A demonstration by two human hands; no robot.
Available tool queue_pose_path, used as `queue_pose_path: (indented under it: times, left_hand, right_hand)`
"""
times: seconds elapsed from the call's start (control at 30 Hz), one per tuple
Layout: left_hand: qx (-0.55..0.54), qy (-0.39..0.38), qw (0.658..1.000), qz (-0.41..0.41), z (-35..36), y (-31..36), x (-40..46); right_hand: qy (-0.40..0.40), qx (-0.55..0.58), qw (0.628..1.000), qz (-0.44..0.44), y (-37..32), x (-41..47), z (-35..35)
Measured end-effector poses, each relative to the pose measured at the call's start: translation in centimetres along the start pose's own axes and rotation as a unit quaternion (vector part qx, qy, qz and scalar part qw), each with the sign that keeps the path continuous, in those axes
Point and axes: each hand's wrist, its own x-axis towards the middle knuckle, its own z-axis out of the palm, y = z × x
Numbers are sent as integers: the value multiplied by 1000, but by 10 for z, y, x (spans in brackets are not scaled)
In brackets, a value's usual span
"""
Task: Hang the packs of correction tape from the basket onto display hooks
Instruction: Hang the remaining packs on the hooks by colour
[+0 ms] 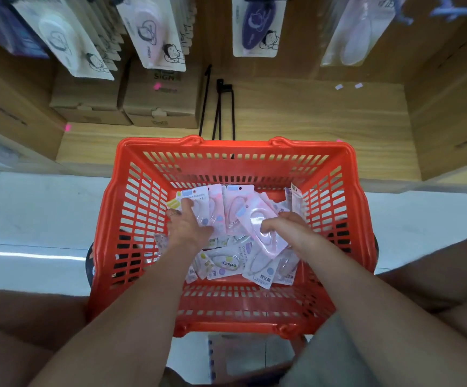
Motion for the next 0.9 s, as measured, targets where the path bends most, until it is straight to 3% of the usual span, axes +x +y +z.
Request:
queue_pose_path:
  times: [0.23, 0.43, 0.6, 0.9]
  left_hand:
    - [-91, -46, 995, 0, 13, 5, -24]
    - [-58, -120, 991, 3, 13, 8, -36]
    - [102, -220, 966, 87, 12, -3, -38]
    - [342, -225, 878, 247, 42, -12, -35]
  right_hand:
    - [-29, -59, 998, 16, 30, -10, -11]
    - [-44, 95, 994, 32, 41, 17, -8]
    - [-35, 136, 990, 22, 62, 51, -12]
    - [2, 115, 993, 22, 39, -2, 0]
